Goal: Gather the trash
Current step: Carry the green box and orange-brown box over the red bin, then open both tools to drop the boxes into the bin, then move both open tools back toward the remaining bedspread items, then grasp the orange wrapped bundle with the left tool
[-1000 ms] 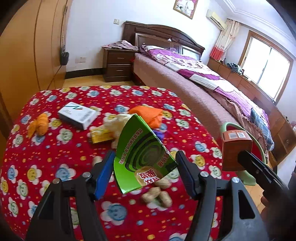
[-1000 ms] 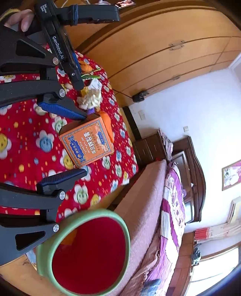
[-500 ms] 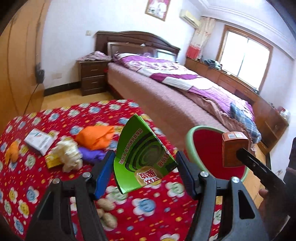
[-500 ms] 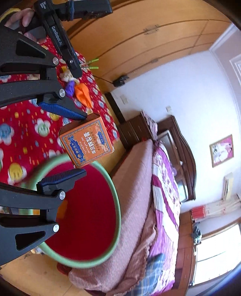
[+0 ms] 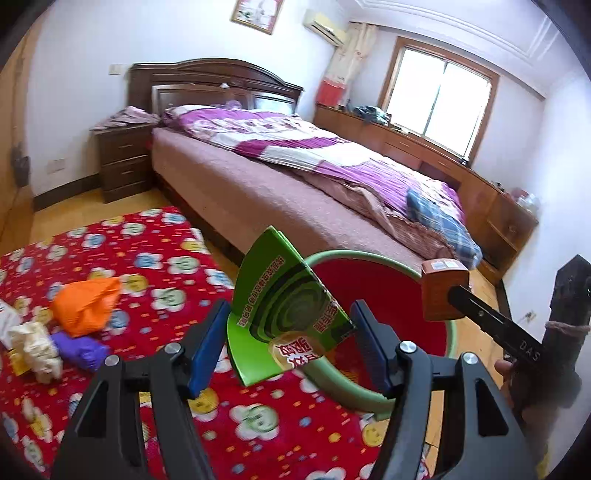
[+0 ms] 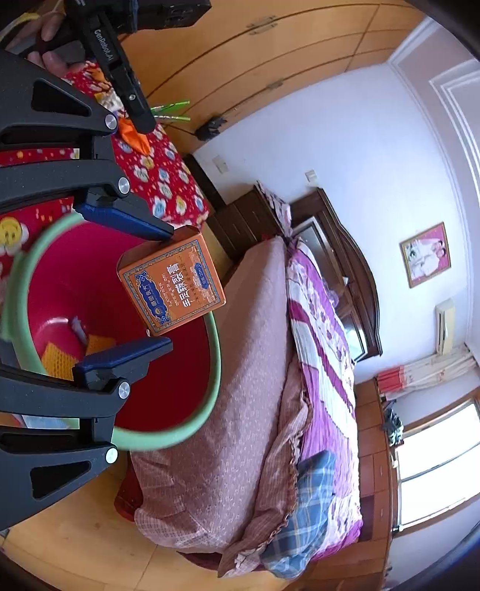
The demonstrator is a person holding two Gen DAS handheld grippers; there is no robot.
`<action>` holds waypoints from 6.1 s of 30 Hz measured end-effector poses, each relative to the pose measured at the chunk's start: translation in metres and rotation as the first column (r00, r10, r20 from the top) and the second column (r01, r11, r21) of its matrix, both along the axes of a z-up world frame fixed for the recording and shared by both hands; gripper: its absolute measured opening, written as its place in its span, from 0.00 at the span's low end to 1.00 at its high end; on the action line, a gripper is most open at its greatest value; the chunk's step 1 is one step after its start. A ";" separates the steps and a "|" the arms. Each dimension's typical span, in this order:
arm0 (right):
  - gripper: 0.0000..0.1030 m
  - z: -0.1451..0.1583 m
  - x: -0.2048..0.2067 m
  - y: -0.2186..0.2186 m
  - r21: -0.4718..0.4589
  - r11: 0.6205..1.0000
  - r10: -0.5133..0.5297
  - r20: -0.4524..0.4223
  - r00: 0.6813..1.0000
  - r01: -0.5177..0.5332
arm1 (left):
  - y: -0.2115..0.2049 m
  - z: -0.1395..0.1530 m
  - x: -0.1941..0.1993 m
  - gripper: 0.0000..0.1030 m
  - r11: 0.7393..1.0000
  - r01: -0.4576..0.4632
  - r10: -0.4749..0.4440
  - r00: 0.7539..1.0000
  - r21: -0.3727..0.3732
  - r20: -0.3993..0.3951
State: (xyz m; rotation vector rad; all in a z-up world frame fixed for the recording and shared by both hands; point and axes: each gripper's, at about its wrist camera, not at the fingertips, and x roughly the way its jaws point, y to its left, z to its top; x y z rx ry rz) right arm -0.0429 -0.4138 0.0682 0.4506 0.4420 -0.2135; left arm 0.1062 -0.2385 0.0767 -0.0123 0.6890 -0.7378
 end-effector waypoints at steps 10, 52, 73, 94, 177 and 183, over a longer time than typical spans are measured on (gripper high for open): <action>0.54 -0.014 -0.004 -0.030 0.031 0.999 -0.040 0.001 0.999 0.040 | -0.050 -0.024 0.000 0.65 0.991 0.135 -0.134 0.990 0.019 -0.037; 0.57 -0.014 -0.008 -0.006 0.062 0.998 0.000 -0.042 0.999 0.003 | -0.013 -0.016 -0.017 0.72 0.998 0.057 -0.054 0.996 0.035 -0.072; 0.57 0.026 -0.026 0.075 0.024 0.994 0.108 -0.012 0.994 -0.107 | 0.080 0.022 -0.060 0.72 0.995 -0.097 0.097 0.995 0.014 -0.004; 0.64 0.014 -0.007 0.140 0.043 0.978 0.209 -0.077 0.975 -0.206 | 0.176 0.015 -0.059 0.72 0.958 -0.284 0.284 0.959 0.037 -0.006; 0.67 -0.041 0.169 0.300 0.062 0.903 0.422 -0.318 0.849 -0.426 | 0.300 -0.080 0.076 0.36 0.833 -0.538 0.550 0.830 0.130 -0.094; 0.67 -0.047 0.189 0.315 0.051 0.887 0.449 -0.322 0.833 -0.458 | 0.304 -0.081 0.078 0.36 0.835 -0.537 0.549 0.829 0.118 -0.111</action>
